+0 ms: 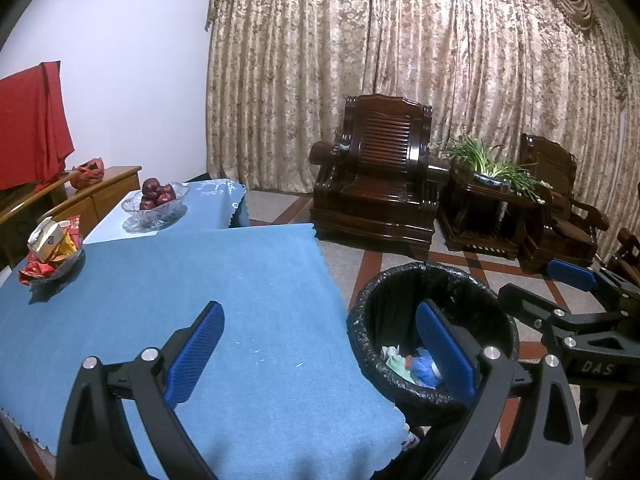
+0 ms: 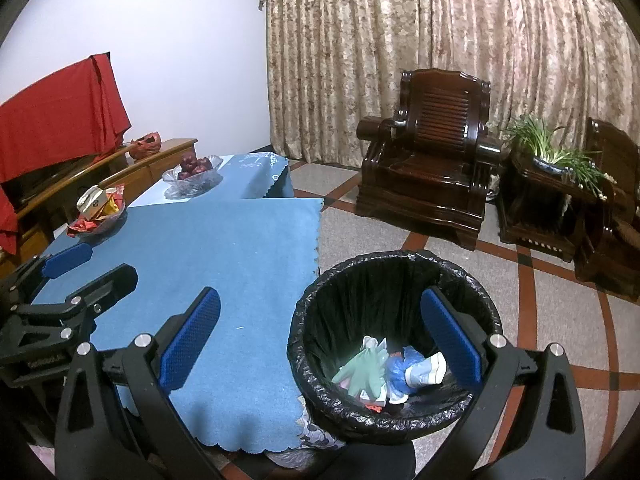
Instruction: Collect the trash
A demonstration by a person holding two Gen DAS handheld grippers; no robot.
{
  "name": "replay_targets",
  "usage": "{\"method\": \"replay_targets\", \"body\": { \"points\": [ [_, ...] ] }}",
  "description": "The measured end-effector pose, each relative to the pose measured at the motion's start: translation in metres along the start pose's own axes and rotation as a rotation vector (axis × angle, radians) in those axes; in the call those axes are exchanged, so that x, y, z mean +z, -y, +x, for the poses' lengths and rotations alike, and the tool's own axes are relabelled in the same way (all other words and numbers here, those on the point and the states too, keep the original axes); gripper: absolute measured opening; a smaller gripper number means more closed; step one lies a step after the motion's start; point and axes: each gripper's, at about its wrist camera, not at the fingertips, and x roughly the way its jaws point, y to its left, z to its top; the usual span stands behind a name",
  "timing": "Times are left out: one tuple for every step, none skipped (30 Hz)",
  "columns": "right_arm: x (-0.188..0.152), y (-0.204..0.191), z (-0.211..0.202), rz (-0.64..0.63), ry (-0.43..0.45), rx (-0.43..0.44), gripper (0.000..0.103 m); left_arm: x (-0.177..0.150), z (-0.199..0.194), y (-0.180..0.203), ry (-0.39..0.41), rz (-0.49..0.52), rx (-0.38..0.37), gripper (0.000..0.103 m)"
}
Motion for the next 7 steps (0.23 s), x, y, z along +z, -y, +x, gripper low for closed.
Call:
{"method": "replay_targets", "body": {
  "points": [
    [-0.0013, -0.0001, 0.0006, 0.002, -0.001, -0.001, 0.098, 0.0006, -0.0004, 0.0030, -0.001, 0.003, 0.001, 0.095],
    [-0.0026, 0.0001, 0.0012, 0.003, -0.001, -0.002, 0.098, 0.0007, -0.0005, 0.0041, -0.001, 0.004, 0.002, 0.095],
    [-0.0034, 0.0003, 0.0013, 0.004, -0.001, -0.003, 0.098, 0.0007, -0.0009, 0.0044, 0.000, 0.005, 0.003, 0.095],
    [-0.0040, 0.0011, 0.0022, 0.006, -0.002, -0.003, 0.098, 0.0009, -0.0004, 0.0046, -0.001, 0.004, 0.003, 0.095],
    [-0.0046, 0.0012, 0.0020, 0.006, -0.002, -0.004, 0.098, 0.0009, -0.0007, 0.0044, -0.001, 0.004, 0.003, 0.095],
    [-0.0044, 0.0017, 0.0021, 0.006, -0.002, -0.004, 0.098, 0.0009, -0.0008, 0.0045, -0.002, 0.003, 0.004, 0.095],
    [-0.0051, 0.0012, 0.0015, 0.006, -0.001, -0.004, 0.098, 0.0016, -0.0008, 0.0048, -0.002, 0.002, 0.005, 0.095]
  ]
}}
